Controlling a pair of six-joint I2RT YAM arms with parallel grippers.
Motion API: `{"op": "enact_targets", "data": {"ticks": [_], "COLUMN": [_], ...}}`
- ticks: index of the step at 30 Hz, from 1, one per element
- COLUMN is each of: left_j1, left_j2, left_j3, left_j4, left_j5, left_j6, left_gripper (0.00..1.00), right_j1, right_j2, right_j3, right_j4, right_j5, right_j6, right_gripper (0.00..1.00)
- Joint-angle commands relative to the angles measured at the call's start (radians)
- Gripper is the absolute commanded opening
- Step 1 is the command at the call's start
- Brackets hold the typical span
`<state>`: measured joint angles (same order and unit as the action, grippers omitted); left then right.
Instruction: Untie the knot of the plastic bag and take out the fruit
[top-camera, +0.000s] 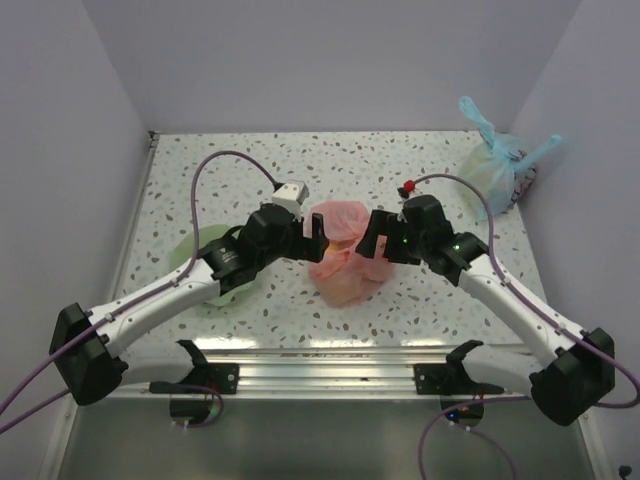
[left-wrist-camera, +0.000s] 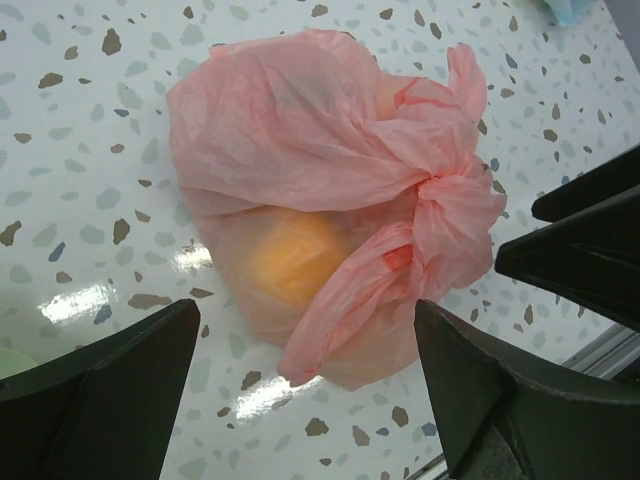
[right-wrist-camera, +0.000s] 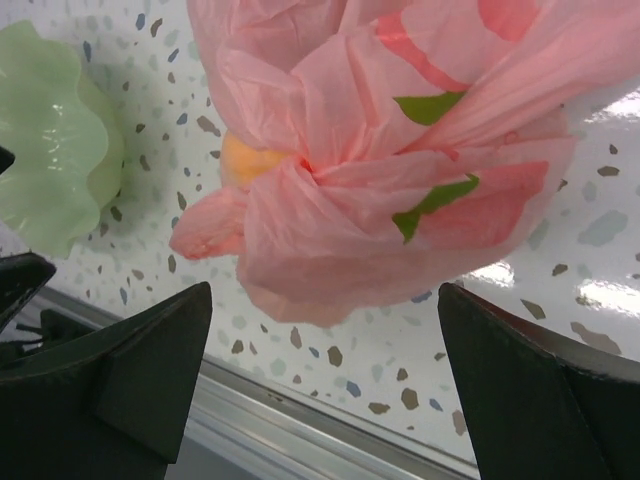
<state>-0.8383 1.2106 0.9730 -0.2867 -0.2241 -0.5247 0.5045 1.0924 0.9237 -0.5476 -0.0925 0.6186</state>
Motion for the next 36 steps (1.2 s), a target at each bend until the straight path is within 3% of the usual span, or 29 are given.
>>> {"op": "enact_targets", "data": {"ticks": [1,4,7,11,14,15,18,22,26,36], "left_j1": [0.041,0.050,0.050,0.048,0.048,0.048,0.047,0.018,-0.050,-0.065], "left_j2": [-0.006,0.006,0.015,0.024,0.029,0.032,0.061,0.116,0.191,0.363], "left_j3": [0.016,0.018,0.013,-0.007,-0.008,-0.020,-0.030,-0.008,0.065,0.144], "left_j4": [0.000,0.007,0.026,0.052,0.072,0.087,0.141,0.201,0.218,0.271], "left_j5": [0.075,0.097,0.130,0.179,0.204,0.210,0.245,0.273,0.227,0.065], "left_j6": [0.068,0.095,0.106,0.106,0.094,0.082,0.051,0.005,-0.004,-0.113], "left_gripper": [0.95,0.95,0.95,0.96,0.96,0.97,0.97,0.98,0.99,0.96], "right_j1": [0.078,0.129,0.157,0.158,0.158,0.158,0.158,0.158,0.158,0.158], "right_j2": [0.095,0.147,0.147,0.052,-0.002,-0.029,-0.042,-0.058,-0.088,-0.074], "right_j3": [0.073,0.078,0.024,-0.080,-0.143,-0.167,-0.203,-0.226,-0.258,-0.249], "right_j4": [0.115,0.114,0.126,0.144,0.150,0.150,0.167,0.207,0.236,0.262], "right_j5": [0.164,0.238,0.309,0.355,0.353,0.349,0.324,0.234,0.212,0.139], "right_j6": [0.104,0.138,0.159,0.182,0.150,0.120,0.069,0.018,-0.022,-0.088], "right_gripper": [0.99,0.98,0.91,0.51,0.30,0.16,0.00,0.00,0.00,0.00]}}
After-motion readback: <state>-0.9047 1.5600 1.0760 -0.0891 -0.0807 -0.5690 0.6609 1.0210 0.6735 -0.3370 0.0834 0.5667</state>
